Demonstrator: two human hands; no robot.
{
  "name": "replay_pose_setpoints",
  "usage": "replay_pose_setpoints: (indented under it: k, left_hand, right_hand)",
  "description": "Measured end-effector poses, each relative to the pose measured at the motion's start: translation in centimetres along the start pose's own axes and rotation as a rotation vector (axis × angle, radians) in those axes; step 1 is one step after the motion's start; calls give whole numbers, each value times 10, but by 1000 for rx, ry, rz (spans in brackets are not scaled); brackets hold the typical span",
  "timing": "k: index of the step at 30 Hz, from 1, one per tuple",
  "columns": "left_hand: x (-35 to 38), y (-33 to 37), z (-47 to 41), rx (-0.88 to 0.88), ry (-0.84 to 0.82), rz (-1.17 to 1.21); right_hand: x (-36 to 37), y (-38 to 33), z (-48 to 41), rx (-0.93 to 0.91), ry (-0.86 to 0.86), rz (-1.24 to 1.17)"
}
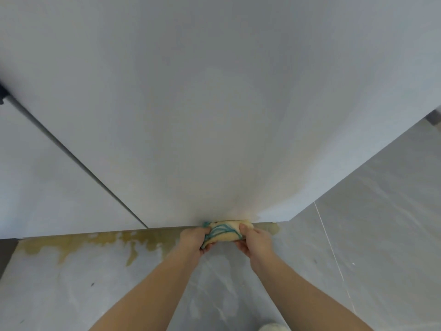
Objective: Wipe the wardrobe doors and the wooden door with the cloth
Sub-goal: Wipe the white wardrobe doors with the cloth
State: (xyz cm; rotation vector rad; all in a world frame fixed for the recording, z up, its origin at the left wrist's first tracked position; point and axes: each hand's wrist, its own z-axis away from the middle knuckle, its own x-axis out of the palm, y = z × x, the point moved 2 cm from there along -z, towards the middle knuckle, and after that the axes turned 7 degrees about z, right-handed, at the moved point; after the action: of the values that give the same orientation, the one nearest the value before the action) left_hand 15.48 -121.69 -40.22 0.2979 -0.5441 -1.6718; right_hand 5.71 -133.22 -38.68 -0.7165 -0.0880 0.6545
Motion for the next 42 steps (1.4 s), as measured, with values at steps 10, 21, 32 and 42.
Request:
replay_pose_setpoints:
  k: [10,21,32,42]
  left_hand:
    - [-6,28,53,88,-62,63]
    - [-15,81,135,212,-203,132]
    - [-14,140,234,347,-358,202]
    - [-1,202,341,629,-539,242]
  right_hand:
    - [-9,-29,47,-140,-49,-39]
    - [-13,-81,123,-322,-143,-95]
    - [-21,-149,209,-464,-221,-222]
    - [-32,-228,299,-742,-321,-328]
